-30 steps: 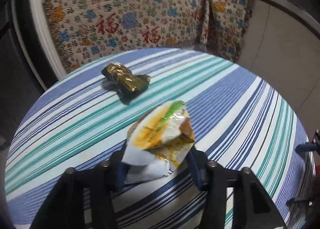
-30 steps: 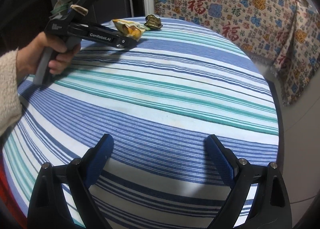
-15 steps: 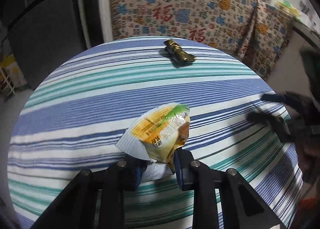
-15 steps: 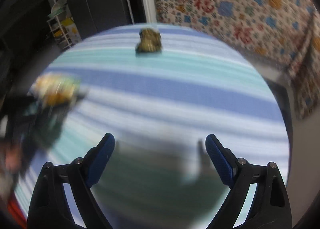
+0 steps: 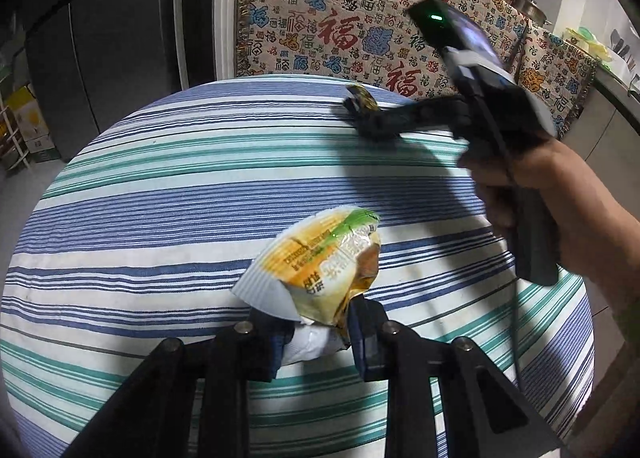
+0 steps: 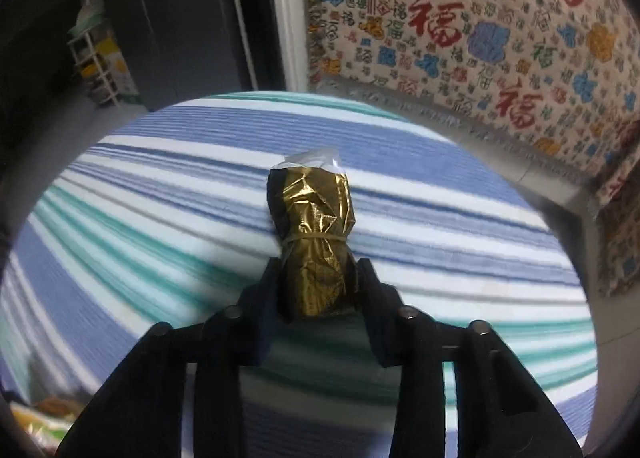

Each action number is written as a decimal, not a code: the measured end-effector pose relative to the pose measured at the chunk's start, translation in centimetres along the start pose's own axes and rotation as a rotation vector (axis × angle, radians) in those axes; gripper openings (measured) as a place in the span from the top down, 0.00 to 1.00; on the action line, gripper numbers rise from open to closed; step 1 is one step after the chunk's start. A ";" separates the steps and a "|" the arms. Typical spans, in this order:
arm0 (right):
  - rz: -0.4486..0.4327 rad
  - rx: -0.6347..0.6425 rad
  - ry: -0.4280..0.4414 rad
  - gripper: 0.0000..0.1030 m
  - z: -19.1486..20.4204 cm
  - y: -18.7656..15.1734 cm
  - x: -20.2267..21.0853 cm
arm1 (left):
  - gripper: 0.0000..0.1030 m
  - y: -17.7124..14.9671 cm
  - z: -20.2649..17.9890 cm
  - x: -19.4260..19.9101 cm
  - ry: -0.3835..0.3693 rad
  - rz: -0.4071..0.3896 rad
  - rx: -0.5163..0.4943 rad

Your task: Collect trash

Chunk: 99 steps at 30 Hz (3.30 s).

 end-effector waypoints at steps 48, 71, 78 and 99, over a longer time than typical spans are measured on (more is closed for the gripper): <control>0.027 0.007 0.064 0.18 7.1 -22.1 15.1 | 0.10 -5.9 -3.7 5.7 -0.097 0.006 -0.126; -0.083 -0.085 0.111 0.68 6.2 -21.7 18.4 | 0.76 -5.1 -7.7 8.0 -0.132 -0.032 -0.105; -0.103 -0.101 0.120 0.68 5.9 -22.4 19.5 | 0.76 -5.3 -9.3 8.8 -0.081 -0.036 -0.079; -0.126 -0.135 0.117 0.68 5.7 -23.4 20.7 | 0.76 -5.8 -12.1 10.2 -0.008 -0.080 -0.130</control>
Point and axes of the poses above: each gripper's, at about its wrist camera, not at the fingertips, and x roughly against the way its jaws point, z to its left, y to its top, the point moved 6 cm from there along -x, roughly the way its jaws point, and after that the axes turned 14 degrees about y, right-handed, at the moved point
